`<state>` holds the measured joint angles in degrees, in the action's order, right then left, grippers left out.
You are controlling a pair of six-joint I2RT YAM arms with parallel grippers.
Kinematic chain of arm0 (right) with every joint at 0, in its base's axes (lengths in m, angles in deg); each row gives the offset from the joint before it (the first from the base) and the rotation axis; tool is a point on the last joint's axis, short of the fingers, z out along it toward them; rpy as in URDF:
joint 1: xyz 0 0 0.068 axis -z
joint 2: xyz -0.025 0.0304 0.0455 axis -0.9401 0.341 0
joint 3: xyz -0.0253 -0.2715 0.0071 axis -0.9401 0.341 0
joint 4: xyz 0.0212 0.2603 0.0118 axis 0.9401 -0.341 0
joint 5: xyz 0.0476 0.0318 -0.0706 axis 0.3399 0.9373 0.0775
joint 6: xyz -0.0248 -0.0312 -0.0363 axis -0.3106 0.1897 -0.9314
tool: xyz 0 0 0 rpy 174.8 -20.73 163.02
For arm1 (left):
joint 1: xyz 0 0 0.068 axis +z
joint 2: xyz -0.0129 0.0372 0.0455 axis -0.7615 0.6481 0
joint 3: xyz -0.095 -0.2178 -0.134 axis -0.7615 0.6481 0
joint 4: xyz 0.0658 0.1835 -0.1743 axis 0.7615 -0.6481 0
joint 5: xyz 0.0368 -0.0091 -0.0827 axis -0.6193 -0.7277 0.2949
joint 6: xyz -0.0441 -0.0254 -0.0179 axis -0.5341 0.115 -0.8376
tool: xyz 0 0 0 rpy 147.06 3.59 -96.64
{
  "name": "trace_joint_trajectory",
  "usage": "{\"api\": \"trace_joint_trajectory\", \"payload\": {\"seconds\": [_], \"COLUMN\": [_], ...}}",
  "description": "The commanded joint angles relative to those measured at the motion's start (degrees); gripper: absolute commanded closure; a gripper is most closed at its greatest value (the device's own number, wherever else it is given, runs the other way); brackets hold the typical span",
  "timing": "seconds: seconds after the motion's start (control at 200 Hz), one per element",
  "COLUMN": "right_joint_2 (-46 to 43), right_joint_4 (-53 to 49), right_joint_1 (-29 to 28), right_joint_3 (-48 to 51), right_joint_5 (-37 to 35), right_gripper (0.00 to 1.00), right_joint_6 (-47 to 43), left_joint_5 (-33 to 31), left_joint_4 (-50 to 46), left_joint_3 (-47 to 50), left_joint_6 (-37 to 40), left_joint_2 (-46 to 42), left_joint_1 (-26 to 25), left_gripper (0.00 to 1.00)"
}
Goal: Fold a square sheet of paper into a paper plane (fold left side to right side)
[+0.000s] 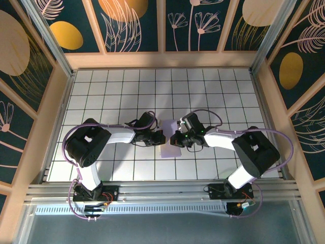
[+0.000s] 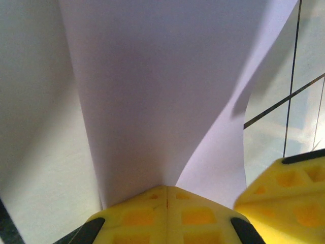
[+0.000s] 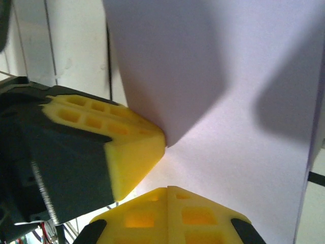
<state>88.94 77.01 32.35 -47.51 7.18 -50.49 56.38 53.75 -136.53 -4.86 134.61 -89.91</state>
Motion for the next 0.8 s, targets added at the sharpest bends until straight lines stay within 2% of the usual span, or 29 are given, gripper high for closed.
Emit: {"api": "trace_joint_trajectory", "payload": {"seconds": [0.0, 0.49, 0.796], "right_joint_2": [2.2, 5.7, 6.5], "right_joint_4": [-0.9, -5.3, -5.6], "right_joint_1": [-0.4, -0.4, -0.4], "right_joint_3": [0.7, 1.5, 2.6], "right_joint_5": [-1.4, -5.9, -7.9], "right_gripper": [0.98, 1.0, 1.0], "right_joint_6": [0.6, -1.6, -1.9], "left_joint_5": [-1.2, -0.3, -3.2], "left_joint_4": [-1.3, 3.6, 3.0], "left_joint_3": [-0.7, -1.9, -2.2], "left_joint_6": [0.6, -0.5, 1.5], "left_joint_2": [0.5, -0.1, 0.3], "left_joint_1": [0.0, 0.5, 1.2], "left_gripper": [0.95, 0.93, 0.92]}}
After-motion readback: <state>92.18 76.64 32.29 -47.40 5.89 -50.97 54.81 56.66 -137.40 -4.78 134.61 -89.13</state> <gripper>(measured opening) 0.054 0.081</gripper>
